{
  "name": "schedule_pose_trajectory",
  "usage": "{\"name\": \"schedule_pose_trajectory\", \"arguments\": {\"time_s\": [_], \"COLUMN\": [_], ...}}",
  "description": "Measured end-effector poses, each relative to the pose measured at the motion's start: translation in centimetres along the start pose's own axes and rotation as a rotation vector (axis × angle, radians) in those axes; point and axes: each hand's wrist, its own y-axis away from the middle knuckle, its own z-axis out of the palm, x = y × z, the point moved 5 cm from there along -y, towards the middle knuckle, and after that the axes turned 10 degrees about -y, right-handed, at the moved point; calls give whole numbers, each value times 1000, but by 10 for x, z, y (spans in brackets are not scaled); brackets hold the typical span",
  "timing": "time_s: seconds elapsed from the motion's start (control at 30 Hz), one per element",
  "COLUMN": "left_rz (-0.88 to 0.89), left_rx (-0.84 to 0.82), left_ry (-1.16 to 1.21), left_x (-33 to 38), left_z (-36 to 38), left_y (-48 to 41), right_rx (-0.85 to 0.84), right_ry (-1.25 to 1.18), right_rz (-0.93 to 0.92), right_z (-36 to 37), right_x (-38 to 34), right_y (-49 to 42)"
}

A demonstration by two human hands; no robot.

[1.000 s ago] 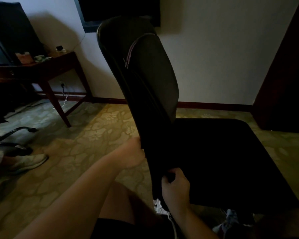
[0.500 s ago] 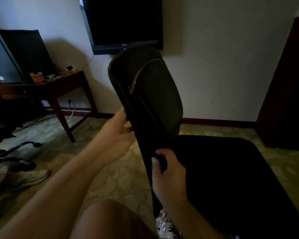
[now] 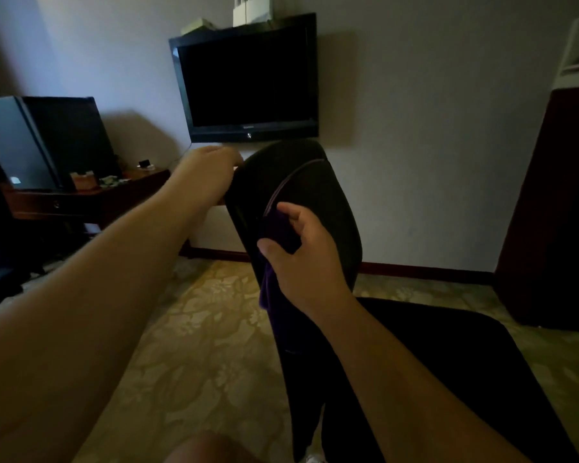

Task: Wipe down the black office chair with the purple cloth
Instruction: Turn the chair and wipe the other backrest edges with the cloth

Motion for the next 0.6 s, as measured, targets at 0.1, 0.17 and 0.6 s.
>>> {"name": "schedule_pose_trajectory", "arguments": {"time_s": [0.1, 0.17, 0.6], "left_rz": [-70, -29, 113], "left_rx": [-50, -59, -154], "left_ry": [-141, -398, -1022], "left_x": [12, 15, 0], "left_z": [6, 11, 36], "left_y": [-29, -50, -84], "right_rx": [19, 19, 40], "right_ry": [59, 83, 272], "right_rz": [-35, -56, -276], "right_z": [-2, -1, 22], "right_x": [2, -1, 9], "right_y": [1, -1, -42]}}
